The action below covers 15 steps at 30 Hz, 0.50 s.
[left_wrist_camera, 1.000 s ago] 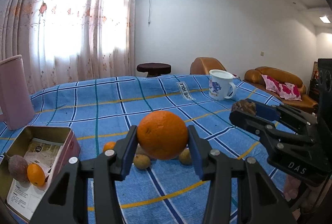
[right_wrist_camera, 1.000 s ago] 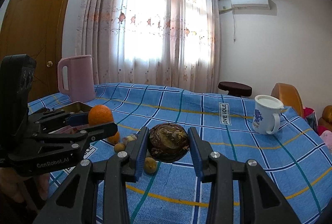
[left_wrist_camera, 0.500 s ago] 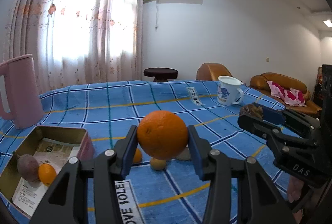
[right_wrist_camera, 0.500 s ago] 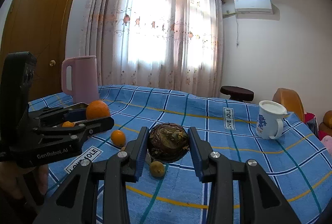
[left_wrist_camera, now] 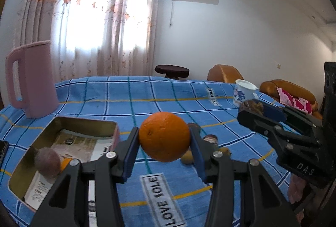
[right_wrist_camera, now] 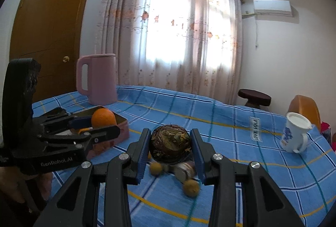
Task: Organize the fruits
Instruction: 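Lift both fruits, carry them over the tin and release them inside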
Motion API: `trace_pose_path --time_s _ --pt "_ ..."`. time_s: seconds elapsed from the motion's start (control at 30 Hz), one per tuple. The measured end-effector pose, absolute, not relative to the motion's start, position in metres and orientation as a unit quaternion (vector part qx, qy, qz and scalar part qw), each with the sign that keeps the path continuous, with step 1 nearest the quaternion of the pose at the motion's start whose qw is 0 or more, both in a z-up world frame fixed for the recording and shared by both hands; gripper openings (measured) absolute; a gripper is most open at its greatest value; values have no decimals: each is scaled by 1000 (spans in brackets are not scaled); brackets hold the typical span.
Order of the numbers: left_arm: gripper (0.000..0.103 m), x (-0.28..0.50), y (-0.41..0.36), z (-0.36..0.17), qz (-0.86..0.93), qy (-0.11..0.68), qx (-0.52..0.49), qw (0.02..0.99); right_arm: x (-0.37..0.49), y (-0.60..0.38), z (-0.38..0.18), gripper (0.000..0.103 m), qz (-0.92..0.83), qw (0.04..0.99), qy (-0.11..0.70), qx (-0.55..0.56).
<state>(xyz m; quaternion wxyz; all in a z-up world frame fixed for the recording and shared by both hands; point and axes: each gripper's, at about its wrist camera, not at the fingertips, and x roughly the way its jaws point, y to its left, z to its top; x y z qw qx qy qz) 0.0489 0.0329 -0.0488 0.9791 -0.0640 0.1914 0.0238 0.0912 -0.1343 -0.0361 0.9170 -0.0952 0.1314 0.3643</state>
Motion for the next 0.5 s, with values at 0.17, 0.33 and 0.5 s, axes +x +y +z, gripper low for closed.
trace_pose_path --time_s 0.17,0.33,0.5 --pt "49 36 61 -48 49 193 -80 977 85 -99 -29 40 399 901 132 -106" --pt "49 21 99 -49 90 194 -97 972 76 -59 -28 40 439 880 136 -119" --pt "49 6 133 -51 132 200 -106 965 70 -23 -34 40 468 862 147 -130"
